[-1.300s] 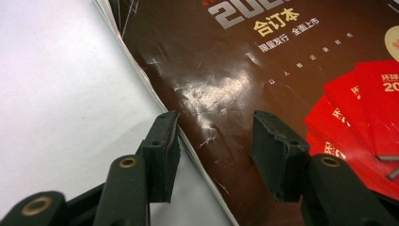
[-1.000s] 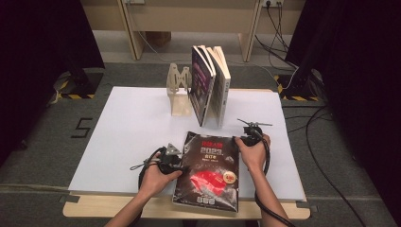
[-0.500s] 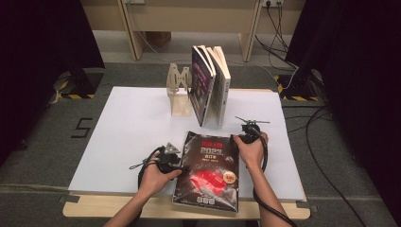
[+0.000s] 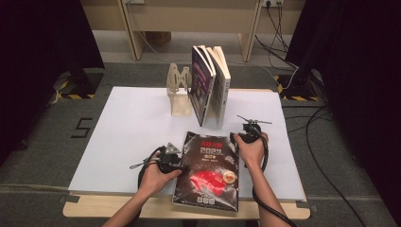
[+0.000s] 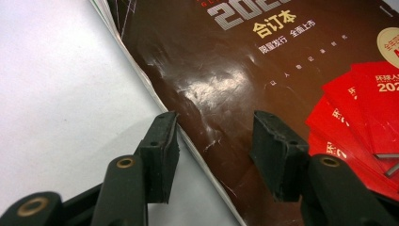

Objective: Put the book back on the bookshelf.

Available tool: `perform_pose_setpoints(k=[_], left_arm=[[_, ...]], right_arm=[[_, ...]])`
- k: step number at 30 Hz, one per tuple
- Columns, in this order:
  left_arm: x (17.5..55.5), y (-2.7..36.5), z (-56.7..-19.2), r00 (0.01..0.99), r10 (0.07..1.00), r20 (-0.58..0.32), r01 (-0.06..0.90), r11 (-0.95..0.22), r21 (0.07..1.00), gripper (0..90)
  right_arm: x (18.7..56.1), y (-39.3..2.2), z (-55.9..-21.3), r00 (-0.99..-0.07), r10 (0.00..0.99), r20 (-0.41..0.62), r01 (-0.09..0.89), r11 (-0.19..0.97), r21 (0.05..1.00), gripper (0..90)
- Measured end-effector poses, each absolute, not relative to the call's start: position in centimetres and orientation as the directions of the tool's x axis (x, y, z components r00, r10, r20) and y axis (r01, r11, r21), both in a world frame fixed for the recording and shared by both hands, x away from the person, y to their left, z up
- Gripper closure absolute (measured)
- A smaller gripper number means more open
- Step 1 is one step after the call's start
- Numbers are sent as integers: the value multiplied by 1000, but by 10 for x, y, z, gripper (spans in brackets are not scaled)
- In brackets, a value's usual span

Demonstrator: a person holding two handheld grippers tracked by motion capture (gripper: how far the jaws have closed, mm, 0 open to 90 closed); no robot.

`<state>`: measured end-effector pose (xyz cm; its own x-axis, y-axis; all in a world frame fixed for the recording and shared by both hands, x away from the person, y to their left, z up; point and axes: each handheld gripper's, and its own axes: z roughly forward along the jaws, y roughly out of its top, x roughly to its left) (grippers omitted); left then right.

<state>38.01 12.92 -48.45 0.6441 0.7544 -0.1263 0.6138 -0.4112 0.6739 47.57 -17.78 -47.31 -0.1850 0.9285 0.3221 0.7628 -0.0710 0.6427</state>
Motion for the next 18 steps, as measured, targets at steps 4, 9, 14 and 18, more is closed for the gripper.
perform_pose_setpoints(k=[4,9,14,18], left_arm=[[380,129,-485,643,756,-124,612,-410,677,508],[379,129,-485,642,758,-119,611,-411,676,509],[379,128,-485,641,759,-117,610,-411,677,509],[379,128,-485,640,760,-115,609,-411,678,511]], right_arm=[[474,-176,-471,-195,932,306,759,-54,649,594],[474,-178,-477,-195,934,299,756,-51,653,600],[473,-179,-480,-194,935,296,757,-48,651,599],[471,-179,-480,-187,934,303,764,-56,643,596]])
